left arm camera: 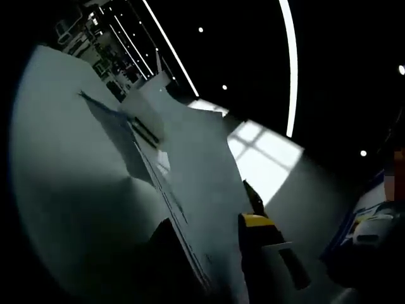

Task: Organize the stack of printing papers by aligning and flattening the scattered papers on the table

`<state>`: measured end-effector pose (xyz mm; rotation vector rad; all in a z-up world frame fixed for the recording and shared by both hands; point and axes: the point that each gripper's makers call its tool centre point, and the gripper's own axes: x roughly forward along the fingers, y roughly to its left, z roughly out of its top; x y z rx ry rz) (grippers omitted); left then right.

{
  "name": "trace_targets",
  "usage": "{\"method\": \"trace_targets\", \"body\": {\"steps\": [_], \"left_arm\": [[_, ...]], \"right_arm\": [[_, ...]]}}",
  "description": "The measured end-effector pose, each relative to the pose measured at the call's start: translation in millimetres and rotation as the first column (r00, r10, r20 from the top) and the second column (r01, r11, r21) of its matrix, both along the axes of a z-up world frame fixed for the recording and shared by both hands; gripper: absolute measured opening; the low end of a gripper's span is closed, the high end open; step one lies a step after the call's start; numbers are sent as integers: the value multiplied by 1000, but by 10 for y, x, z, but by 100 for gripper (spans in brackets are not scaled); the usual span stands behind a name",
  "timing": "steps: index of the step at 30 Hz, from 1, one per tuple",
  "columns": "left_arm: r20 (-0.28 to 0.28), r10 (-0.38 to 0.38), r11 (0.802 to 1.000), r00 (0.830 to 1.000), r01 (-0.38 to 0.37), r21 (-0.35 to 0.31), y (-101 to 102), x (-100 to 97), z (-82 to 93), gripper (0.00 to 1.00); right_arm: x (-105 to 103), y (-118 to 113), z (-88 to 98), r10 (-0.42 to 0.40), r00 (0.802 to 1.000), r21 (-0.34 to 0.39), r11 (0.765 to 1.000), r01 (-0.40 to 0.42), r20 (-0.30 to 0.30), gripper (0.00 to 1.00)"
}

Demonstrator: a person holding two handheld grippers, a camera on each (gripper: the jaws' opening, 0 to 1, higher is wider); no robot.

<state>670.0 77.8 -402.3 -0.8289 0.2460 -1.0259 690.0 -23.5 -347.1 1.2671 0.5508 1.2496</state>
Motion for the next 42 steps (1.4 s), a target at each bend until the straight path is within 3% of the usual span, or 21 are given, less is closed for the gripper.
{"method": "trace_targets", "body": {"steps": [3,12,22,28,34,42], "left_arm": [[1,0,1000,1000,0,1,3,2,-1,31],[2,1,1000,1000,-1,5,-53,-45,6,29],[3,3,1000,1000,-3,9,-55,-55,2,28],[8,10,1000,1000,-11,24,-32,-38,-20,23],[25,14,998,1000,-15,62,-11,-21,-72,12],[33,18,997,999,-20,75,16,6,-95,10]], "right_arm": [[-51,103,-148,1,1000,-44,999,-1,-2,0],[-115,158,-286,-31,999,-76,997,32,11,0],[-106,40,-365,-52,999,-103,993,53,9,0],[-84,39,-429,-58,998,-114,992,58,-4,0],[-70,39,-443,-63,998,-119,991,62,-7,0],[-87,22,-448,-75,997,-135,988,74,2,0]]}}
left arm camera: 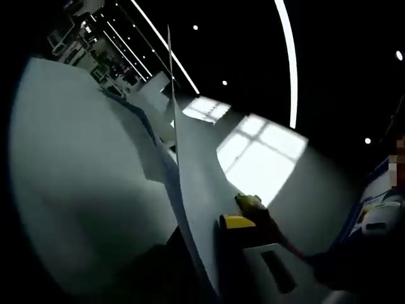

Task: Organize the stack of printing papers by aligning and flattening the scattered papers on the table

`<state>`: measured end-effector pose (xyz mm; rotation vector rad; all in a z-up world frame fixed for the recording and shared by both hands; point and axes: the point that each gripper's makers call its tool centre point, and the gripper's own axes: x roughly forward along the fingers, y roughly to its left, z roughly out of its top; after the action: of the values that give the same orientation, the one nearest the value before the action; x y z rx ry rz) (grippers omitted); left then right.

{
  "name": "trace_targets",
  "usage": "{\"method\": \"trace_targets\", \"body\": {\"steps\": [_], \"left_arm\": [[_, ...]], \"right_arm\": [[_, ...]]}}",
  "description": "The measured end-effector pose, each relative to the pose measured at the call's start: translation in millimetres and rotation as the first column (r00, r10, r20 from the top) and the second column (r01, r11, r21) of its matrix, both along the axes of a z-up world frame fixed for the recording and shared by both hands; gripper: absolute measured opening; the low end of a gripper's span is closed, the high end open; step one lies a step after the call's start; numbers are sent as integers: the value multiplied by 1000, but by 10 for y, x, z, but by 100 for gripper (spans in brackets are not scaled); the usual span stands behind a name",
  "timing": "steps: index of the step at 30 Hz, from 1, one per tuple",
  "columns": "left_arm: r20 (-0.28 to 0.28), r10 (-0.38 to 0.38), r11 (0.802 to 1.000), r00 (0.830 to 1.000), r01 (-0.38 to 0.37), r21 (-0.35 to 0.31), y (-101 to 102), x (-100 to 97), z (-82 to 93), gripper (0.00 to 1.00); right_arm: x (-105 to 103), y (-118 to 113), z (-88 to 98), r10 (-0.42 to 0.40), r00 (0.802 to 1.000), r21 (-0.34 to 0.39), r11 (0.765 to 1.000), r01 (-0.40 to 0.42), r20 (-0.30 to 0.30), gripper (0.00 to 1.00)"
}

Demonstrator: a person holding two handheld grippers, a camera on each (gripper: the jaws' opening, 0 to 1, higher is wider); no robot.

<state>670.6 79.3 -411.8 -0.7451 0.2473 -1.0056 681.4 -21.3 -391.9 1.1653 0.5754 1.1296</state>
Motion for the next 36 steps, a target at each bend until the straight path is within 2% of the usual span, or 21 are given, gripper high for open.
{"method": "trace_targets", "body": {"steps": [6,9,11,12,16,18,24,25,28,32,36], "left_arm": [[3,4,1000,1000,-4,7,12,13,-9,9],[3,4,1000,1000,-4,7,7,12,-5,8],[4,4,1000,1000,-4,8,8,15,-5,8],[3,4,1000,1000,-4,7,10,17,-5,8],[3,4,1000,1000,-4,8,1,10,-4,8],[3,5,1000,1000,-5,8,4,14,-7,8],[3,7,1000,1000,-7,9,0,13,-8,8],[2,7,1000,1000,-7,9,3,17,-10,8],[2,7,1000,1000,-7,9,7,22,-13,8],[1,8,1000,1000,-8,11,12,30,-17,8],[-1,8,1000,1000,-8,11,-2,13,-14,8]], "right_arm": [[-16,-2,-12,-3,1000,-23,1000,4,10,0],[1,-41,-71,-32,997,-110,993,39,69,0],[12,-86,-98,-48,991,-171,983,69,123,7],[26,-134,-108,-61,986,-206,974,93,158,9],[102,-365,-97,-130,961,-269,943,195,243,19],[175,-531,-85,-183,938,-294,917,271,293,23],[281,-951,-92,-280,895,-335,854,398,348,29],[300,-1046,-93,-308,883,-339,838,428,354,30],[305,-1193,-109,-328,871,-349,819,454,365,33],[382,-1501,-171,-394,818,-398,730,556,420,44],[451,-1795,-264,-400,766,-481,606,633,503,56]]}}
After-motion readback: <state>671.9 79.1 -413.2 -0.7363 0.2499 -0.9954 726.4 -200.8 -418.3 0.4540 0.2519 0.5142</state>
